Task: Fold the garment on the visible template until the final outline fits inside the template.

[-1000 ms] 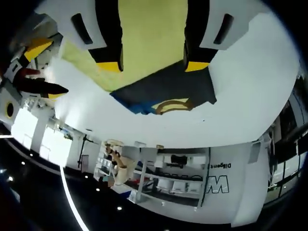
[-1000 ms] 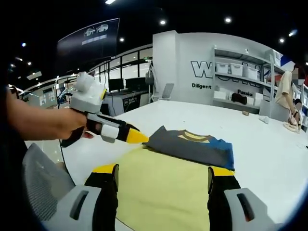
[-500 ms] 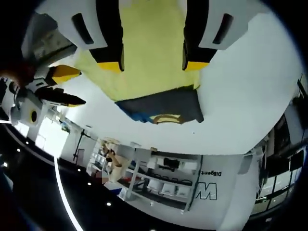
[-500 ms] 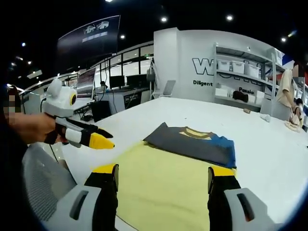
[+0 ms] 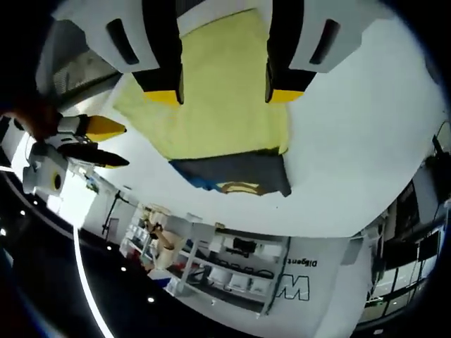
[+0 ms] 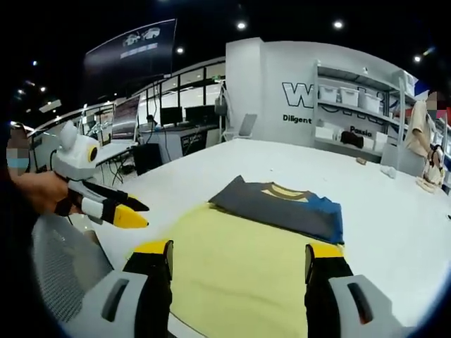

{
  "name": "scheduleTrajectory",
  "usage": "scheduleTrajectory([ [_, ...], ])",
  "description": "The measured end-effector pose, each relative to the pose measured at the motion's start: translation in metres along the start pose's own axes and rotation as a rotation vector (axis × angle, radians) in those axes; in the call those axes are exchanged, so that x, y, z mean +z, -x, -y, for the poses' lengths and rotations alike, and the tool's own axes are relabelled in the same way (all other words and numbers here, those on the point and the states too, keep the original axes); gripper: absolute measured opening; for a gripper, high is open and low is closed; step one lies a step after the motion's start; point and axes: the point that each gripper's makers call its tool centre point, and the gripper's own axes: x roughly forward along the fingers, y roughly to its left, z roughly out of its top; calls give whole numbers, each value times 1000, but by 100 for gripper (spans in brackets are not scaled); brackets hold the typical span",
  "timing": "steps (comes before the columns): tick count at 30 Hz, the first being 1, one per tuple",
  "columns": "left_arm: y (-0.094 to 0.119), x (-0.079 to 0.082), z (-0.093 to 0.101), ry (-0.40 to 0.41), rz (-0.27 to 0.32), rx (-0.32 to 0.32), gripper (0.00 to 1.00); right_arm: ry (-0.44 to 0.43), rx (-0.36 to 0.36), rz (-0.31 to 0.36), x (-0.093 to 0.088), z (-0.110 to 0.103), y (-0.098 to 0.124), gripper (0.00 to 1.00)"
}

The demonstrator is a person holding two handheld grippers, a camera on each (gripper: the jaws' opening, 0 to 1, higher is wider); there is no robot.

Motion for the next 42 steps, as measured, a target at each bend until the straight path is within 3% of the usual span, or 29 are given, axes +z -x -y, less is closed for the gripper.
scheduleTrajectory([
  [10,-1,-22,-10,-4,-86,29,39,-18,-24,-109,-24,24,4,75],
  [18,1,-43,-14,12,-175,29,38,39,-25,-255,-50,28,4,73],
  [20,0,-48,-15,21,-201,23,35,49,-31,-266,-52,31,5,70],
  [26,0,-54,-19,12,-235,28,34,30,-53,-345,-69,57,15,66],
  [29,0,-60,-22,2,-269,32,34,4,-37,-406,-86,71,23,65],
  [33,1,-62,-24,-4,-278,41,34,8,17,-400,-96,81,32,59],
  [37,0,-67,-27,-5,-297,50,33,-65,-14,-449,-119,99,44,52],
  [42,0,-70,-29,-7,-308,58,31,-99,-34,-498,-134,102,54,41],
])
